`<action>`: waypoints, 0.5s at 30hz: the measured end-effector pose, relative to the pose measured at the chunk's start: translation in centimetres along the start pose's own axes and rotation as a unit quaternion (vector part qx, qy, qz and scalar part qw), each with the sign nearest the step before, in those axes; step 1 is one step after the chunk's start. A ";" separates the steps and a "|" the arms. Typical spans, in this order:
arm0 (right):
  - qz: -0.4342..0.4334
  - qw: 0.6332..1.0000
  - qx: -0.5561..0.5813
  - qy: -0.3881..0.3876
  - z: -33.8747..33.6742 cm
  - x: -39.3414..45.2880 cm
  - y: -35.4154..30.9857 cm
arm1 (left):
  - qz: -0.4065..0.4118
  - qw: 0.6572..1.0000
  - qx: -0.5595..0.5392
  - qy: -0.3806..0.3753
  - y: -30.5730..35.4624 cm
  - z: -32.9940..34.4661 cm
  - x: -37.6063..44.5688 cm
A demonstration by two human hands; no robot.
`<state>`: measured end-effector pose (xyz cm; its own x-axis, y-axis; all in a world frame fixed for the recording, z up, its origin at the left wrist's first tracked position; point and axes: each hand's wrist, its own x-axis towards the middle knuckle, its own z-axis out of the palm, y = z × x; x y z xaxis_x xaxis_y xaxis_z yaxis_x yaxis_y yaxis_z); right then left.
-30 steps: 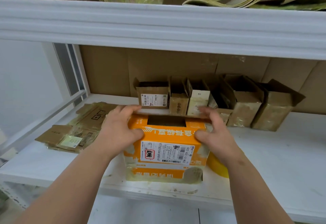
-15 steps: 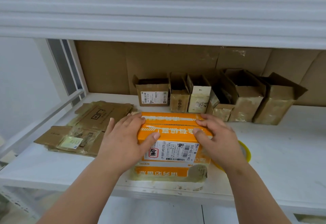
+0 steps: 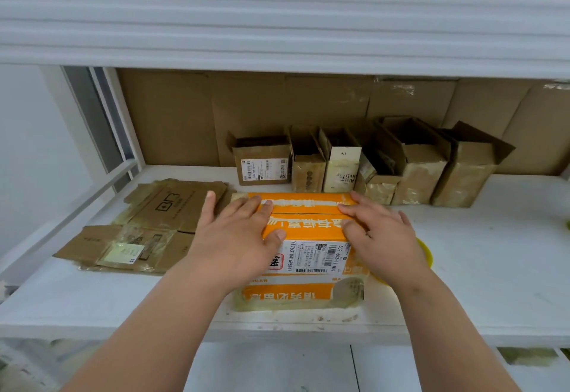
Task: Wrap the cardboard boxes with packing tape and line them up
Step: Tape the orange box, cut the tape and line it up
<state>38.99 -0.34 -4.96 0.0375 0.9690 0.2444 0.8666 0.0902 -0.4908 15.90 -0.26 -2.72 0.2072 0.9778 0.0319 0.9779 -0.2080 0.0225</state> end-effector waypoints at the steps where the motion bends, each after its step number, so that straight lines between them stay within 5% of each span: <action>1: -0.001 1.000 -0.006 0.012 0.0 0.0 -0.3 | 0.007 1.000 0.005 0.005 0.2 0.1 -0.1; 15: 0.018 0.997 -0.079 0.011 0.8 -0.5 -1.3 | 0.008 0.999 -0.001 0.038 1.4 0.6 -0.1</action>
<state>37.45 -0.74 -5.15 0.0797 0.9657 0.2471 0.9316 0.0160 -0.3631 17.31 -0.64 -3.27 0.2206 0.9693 0.1086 0.9743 -0.2242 0.0226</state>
